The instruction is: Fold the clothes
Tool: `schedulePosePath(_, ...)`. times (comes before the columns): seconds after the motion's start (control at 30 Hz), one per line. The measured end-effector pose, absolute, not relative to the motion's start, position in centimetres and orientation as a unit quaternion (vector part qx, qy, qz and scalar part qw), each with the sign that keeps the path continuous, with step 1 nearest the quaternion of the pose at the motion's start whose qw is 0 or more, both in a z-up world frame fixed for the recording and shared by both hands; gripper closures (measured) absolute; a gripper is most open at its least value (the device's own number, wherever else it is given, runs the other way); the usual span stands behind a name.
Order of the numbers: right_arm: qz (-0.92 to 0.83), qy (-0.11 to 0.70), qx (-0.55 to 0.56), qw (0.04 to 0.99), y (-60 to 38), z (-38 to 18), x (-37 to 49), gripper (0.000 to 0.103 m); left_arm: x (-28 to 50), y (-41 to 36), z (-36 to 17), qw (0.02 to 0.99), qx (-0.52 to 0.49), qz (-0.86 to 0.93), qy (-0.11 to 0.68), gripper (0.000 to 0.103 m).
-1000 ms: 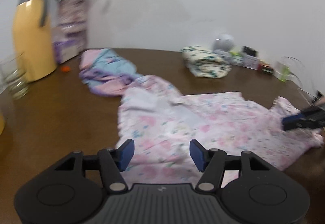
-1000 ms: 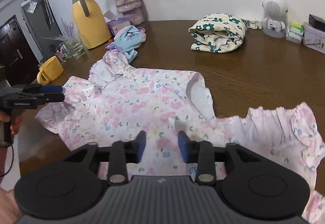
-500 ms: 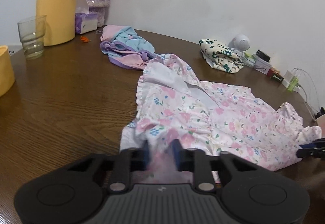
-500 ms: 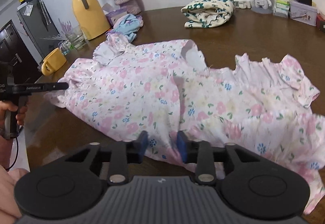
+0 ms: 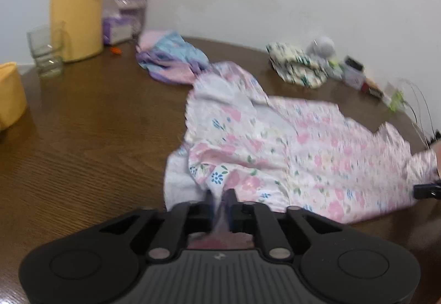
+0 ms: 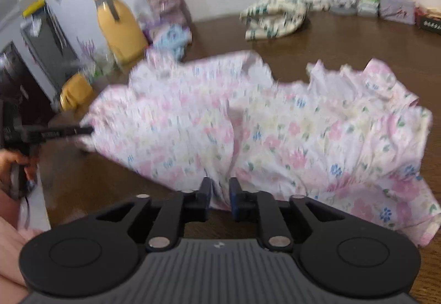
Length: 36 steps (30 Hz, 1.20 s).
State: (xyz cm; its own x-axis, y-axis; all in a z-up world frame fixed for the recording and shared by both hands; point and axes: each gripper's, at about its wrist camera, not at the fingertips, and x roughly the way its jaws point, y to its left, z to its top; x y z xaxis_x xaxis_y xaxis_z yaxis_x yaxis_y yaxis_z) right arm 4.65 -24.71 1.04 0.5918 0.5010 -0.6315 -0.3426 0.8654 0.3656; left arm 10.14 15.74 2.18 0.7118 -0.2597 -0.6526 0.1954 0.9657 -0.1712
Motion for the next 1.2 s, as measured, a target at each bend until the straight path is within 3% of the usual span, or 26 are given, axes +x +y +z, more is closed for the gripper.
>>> schedulePosePath(0.07,0.237,0.367,0.099,0.894,-24.7,1.5,4.5,0.068,9.3,15.6,3.6,0.942,-0.042,-0.106,0.317,0.059)
schedulePosePath(0.1,0.239,0.364,0.091,0.896,-24.2,1.5,4.6,0.068,8.8,15.3,4.4,0.95,-0.039,-0.107,0.291,0.059)
schedulePosePath(0.23,0.249,0.352,0.061,0.9,-22.4,1.4,5.0,0.069,8.9,11.3,6.1,0.945,-0.026,-0.197,0.26,0.061)
schedulePosePath(0.47,0.272,0.331,-0.001,0.903,-18.6,0.9,5.9,0.071,11.8,1.1,3.0,0.891,0.027,-0.32,0.321,0.075)
schedulePosePath(0.73,0.273,0.324,-0.089,0.901,-15.1,-0.7,8.2,0.072,14.1,2.9,0.2,0.895,-0.004,-0.272,0.354,0.083)
schedulePosePath(0.87,0.245,0.33,-0.078,0.908,-17.0,-0.5,8.5,0.069,14.6,4.7,0.1,0.895,-0.017,-0.264,0.36,0.094)
schedulePosePath(1.07,0.226,0.339,-0.067,0.911,-17.9,-0.3,9.0,0.065,13.9,6.7,1.5,0.907,-0.03,-0.249,0.338,0.084)
schedulePosePath(1.2,0.262,0.309,-0.075,0.911,-15.4,1.0,9.4,0.065,14.1,6.5,2.5,0.921,-0.006,-0.233,0.313,0.085)
